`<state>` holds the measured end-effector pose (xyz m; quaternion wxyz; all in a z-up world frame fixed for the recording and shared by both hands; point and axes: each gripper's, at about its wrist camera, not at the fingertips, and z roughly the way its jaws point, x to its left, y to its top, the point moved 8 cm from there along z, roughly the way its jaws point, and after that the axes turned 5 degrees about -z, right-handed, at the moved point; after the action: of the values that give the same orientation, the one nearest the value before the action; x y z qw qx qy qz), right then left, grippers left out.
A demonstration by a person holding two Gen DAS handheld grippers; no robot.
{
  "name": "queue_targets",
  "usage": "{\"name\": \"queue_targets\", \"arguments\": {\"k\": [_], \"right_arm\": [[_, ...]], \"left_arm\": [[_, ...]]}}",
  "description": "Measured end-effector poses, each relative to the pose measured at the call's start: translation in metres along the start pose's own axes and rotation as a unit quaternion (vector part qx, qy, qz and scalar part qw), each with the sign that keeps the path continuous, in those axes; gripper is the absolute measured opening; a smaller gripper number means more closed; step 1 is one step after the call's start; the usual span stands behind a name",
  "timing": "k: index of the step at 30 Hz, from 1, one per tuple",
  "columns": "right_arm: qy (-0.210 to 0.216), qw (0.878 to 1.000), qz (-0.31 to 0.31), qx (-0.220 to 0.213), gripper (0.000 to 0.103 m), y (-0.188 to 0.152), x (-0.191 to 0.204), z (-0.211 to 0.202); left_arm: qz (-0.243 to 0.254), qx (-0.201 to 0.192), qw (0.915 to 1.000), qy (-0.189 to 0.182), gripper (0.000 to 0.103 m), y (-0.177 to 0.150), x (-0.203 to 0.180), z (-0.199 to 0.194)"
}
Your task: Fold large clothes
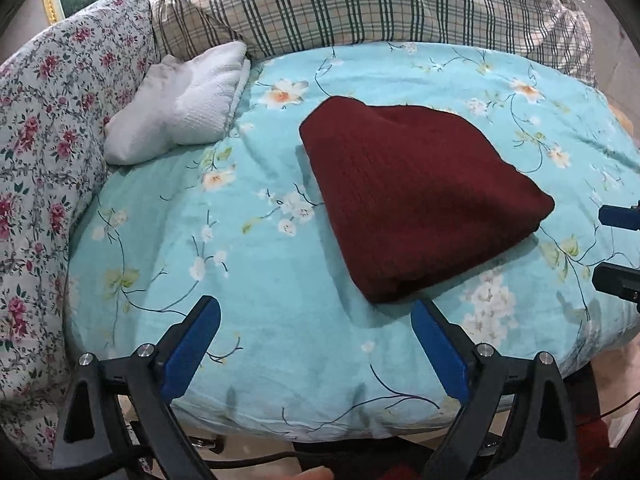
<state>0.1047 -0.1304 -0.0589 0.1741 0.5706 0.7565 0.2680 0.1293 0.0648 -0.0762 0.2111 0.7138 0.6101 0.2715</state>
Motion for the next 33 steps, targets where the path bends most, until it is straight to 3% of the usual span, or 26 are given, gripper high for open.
{"name": "queue_targets", "arguments": {"k": [12,33], "right_arm": [[-0.001,1.000,-0.020,-0.011,0.103,0.018,0.006,-0.002],[-0.005,1.000,-0.013,-0.012,0.103,0.013,0.001,-0.005]], "left_arm": [[-0.001,-0.015,0.9997,0.020,0.097,0.010,0.006,-0.009],[-0.003,-0.018,0.9995,0.025,0.097,0.010,-0.001,-0.014]]}}
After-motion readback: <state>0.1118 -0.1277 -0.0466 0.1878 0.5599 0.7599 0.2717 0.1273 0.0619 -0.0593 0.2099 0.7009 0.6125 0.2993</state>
